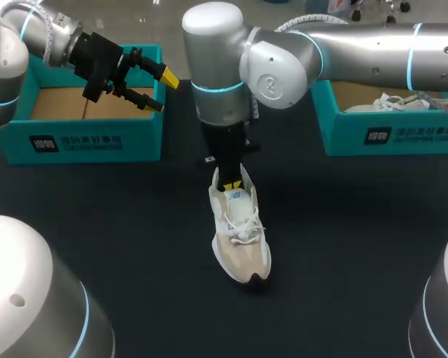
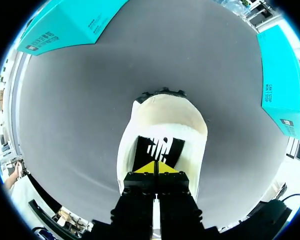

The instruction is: Take the shoe out of the shoebox, open the shoe tongue, remove and reinsert the insole, then place the shoe into the shoebox

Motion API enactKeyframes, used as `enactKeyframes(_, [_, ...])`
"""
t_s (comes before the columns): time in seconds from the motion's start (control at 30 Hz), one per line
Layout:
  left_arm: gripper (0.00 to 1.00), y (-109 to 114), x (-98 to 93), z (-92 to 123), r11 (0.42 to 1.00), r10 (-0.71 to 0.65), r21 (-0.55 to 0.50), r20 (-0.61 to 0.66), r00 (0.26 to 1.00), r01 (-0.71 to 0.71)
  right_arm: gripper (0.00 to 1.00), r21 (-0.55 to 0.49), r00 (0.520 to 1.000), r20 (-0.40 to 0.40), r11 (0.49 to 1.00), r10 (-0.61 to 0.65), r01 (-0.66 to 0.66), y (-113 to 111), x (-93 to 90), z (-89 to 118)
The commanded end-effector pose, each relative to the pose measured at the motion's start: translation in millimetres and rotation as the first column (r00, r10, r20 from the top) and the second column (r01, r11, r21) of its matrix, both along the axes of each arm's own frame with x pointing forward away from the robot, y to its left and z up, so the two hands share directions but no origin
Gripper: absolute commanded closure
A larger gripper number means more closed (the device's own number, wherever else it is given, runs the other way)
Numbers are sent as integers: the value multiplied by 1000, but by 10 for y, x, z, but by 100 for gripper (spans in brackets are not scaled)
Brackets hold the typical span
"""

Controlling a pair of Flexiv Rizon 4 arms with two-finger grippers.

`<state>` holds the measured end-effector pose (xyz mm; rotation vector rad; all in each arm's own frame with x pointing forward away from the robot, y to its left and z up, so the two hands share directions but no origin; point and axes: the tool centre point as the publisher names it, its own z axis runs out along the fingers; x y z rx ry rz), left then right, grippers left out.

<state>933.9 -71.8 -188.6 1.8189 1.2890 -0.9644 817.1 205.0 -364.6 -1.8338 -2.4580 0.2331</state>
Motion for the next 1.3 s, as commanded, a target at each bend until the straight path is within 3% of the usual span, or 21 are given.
enactKeyframes(0.03, [0, 2, 0, 3, 1000, -1, 2, 1, 1000, 1, 100, -5, 1000, -5, 1000, 2, -2, 20, -35, 89])
enactKeyframes(0.27, [0, 2, 0, 3, 1000, -1, 2, 1, 1000, 1, 100, -19, 1000, -8, 1000, 20, -20, 27, -102, 308])
enactKeyframes(0.6, [0, 2, 0, 3, 1000, -1, 2, 1, 1000, 1, 100, -18, 1000, -18, 1000, -6, 5, -67, -262, 390])
enactKeyframes(0.93, [0, 2, 0, 3, 1000, -1, 2, 1, 1000, 1, 100, -3, 1000, 12, 1000, -15, 15, -37, -65, 395])
enactKeyframes(1.3, [0, 2, 0, 3, 1000, -1, 2, 1, 1000, 1, 100, -2, 995, -91, 999, -40, 40, -16, 144, 317])
